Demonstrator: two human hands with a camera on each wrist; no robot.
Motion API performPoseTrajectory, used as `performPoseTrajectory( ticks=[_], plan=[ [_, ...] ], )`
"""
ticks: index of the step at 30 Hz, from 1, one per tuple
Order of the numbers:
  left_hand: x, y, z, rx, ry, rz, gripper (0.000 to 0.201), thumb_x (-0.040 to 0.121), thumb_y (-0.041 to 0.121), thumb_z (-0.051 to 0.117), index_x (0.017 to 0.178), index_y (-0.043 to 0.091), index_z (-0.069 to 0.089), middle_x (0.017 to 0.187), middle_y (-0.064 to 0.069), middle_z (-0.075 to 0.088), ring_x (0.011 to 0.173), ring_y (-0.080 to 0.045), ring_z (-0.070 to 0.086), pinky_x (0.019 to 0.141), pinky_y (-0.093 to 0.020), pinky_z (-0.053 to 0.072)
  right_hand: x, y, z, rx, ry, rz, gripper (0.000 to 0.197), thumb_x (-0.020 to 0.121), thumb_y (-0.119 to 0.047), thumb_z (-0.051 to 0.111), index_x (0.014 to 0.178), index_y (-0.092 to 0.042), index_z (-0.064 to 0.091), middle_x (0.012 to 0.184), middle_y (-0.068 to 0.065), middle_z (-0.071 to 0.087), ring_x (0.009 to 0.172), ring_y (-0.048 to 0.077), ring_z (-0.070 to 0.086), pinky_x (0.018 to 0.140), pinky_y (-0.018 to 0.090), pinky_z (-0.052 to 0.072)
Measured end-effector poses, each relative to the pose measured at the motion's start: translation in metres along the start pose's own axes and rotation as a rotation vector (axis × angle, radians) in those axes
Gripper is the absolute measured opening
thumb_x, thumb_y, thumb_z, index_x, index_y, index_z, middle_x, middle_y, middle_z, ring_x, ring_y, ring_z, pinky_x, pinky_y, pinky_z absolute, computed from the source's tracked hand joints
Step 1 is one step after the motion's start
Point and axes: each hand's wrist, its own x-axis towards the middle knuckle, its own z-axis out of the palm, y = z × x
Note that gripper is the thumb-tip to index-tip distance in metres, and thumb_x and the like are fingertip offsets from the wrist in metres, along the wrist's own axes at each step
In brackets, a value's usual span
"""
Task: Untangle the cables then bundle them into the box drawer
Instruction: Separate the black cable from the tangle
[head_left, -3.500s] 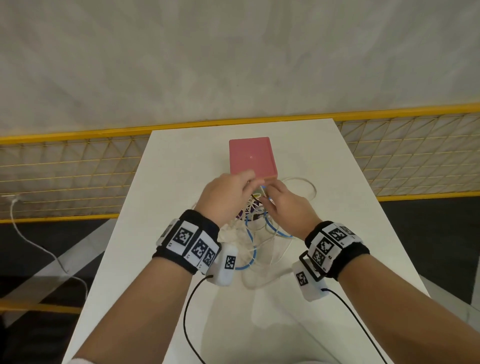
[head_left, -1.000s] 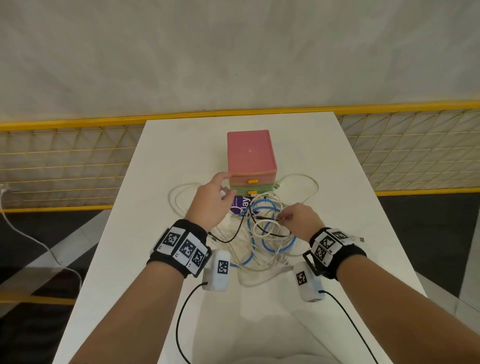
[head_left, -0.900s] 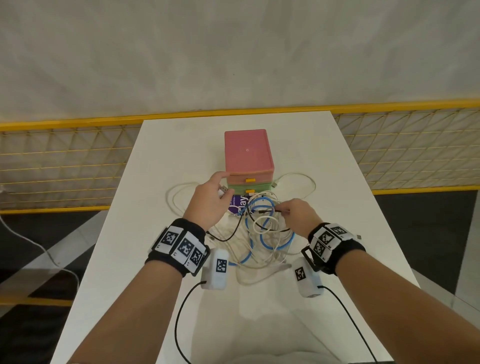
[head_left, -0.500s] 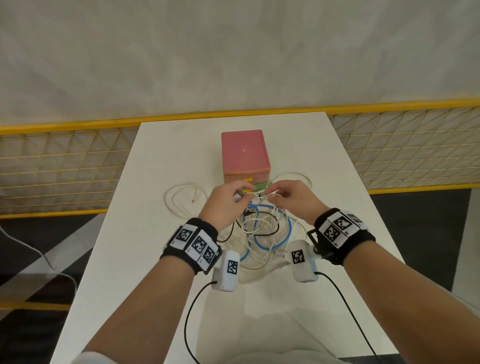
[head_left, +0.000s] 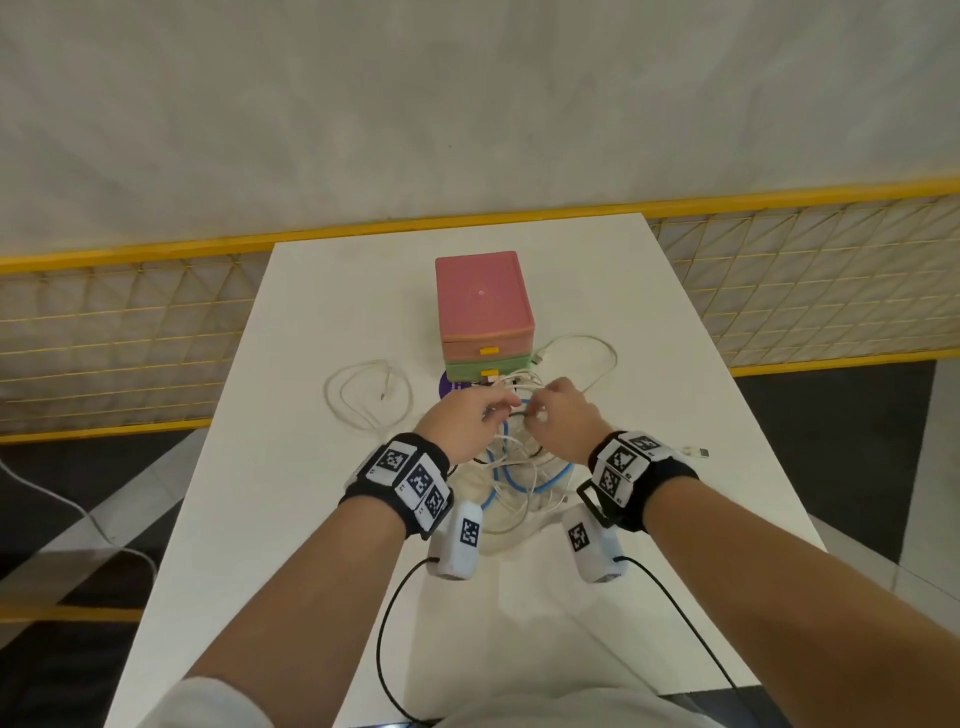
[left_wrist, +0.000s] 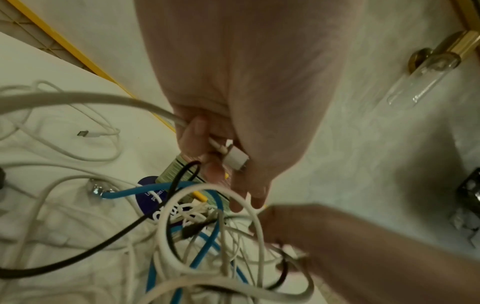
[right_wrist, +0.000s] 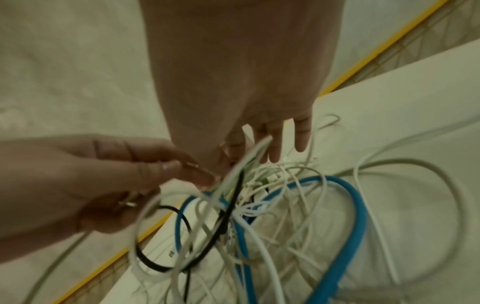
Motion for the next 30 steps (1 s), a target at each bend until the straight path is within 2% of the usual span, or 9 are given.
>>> performPoseTrajectory(
  ticks=[7,12,17,19,20,21,22,25,30],
  plan=[
    [0.005,-0.005,-0.002,0.179,0.111,-0.119,0.033,0.097,0.024,0.052,0.129,0.027,0.058,0.120,-0.005,0.064,0.107,-0.027,0.060,0.090,-0.040,0.050,0.002,-0.013,-0.021,0.334,0.259,-0.117,0.017,0.098,-0.020,0.036,0.094,-0.012,0.051,0.083,0.003,0.067,0.080,0.028,0.061,0.084,0.043,0.045],
    [0.010,-0.013,-0.015,0.070,0.276,-0.164,0.029,0.097,0.012,0.048,0.119,0.018,0.065,0.114,-0.012,0.066,0.100,-0.029,0.062,0.086,-0.033,0.049,-0.009,-0.021,-0.027,0.689,0.290,-0.245,0.011,0.102,-0.017,0.029,0.101,-0.013,0.040,0.057,-0.004,0.051,0.068,0.029,0.062,0.075,0.044,0.050],
    [0.001,0.009,-0.033,-0.436,0.545,-0.147,0.044,0.092,0.033,0.061,0.133,0.027,0.046,0.098,-0.001,0.062,0.090,-0.012,0.061,0.078,-0.023,0.046,-0.015,-0.021,-0.033,0.825,0.280,-0.324,0.012,0.103,-0.013,0.025,0.102,-0.012,0.037,0.064,0.002,0.049,0.067,0.025,0.061,0.072,0.026,0.051],
    [0.003,0.022,-0.038,-0.705,0.459,-0.150,0.044,0.086,0.050,0.065,0.120,0.024,0.057,0.105,-0.010,0.066,0.115,-0.030,0.054,0.076,-0.032,0.052,-0.018,-0.028,-0.032,0.803,0.253,-0.392,0.011,0.103,-0.011,0.025,0.104,-0.009,0.037,0.066,0.004,0.050,0.065,0.024,0.059,0.070,0.021,0.051],
    [0.004,0.027,-0.039,-0.853,0.396,-0.133,0.044,0.085,0.051,0.066,0.114,0.019,0.061,0.130,-0.014,0.028,0.104,-0.044,0.056,0.068,-0.036,0.051,-0.020,-0.033,-0.030,0.783,0.245,-0.435,0.012,0.102,-0.010,0.026,0.106,-0.007,0.037,0.067,0.004,0.050,0.065,0.023,0.059,0.071,0.025,0.052],
    [0.005,0.031,-0.041,-0.983,0.347,-0.103,0.042,0.085,0.048,0.067,0.108,0.013,0.063,0.099,0.003,0.046,0.079,-0.023,0.045,0.058,-0.031,0.046,-0.021,-0.037,-0.028,0.763,0.240,-0.471,0.013,0.102,-0.010,0.027,0.109,-0.006,0.038,0.066,0.004,0.050,0.063,0.021,0.058,0.072,0.031,0.053],
    [0.006,0.035,-0.043,-1.047,0.329,-0.075,0.036,0.088,0.042,0.067,0.103,0.009,0.062,0.099,-0.004,0.050,0.081,-0.014,0.038,0.053,-0.024,0.040,-0.021,-0.041,-0.026,0.749,0.236,-0.497,0.015,0.102,-0.010,0.028,0.111,-0.005,0.038,0.066,0.003,0.049,0.062,0.020,0.057,0.071,0.036,0.054],
    [0.005,0.047,-0.051,-1.051,0.338,-0.026,0.016,0.098,0.024,0.056,0.094,0.008,0.056,0.078,-0.010,0.055,0.053,-0.005,0.049,0.053,-0.016,0.040,-0.023,-0.050,-0.019,0.710,0.204,-0.547,0.016,0.102,-0.015,0.028,0.108,-0.008,0.041,0.068,0.002,0.047,0.061,0.023,0.053,0.065,0.041,0.052],
    [-0.002,0.062,-0.071,-1.324,0.251,0.020,0.021,0.104,0.017,0.039,0.091,0.013,0.055,0.054,0.007,0.039,0.054,-0.012,0.041,0.059,-0.026,0.037,-0.025,-0.057,-0.011,0.619,0.070,-0.571,0.025,0.103,-0.015,0.027,0.088,-0.026,0.044,0.069,0.004,0.040,0.059,0.017,0.041,0.058,0.032,0.046]
  ],
)
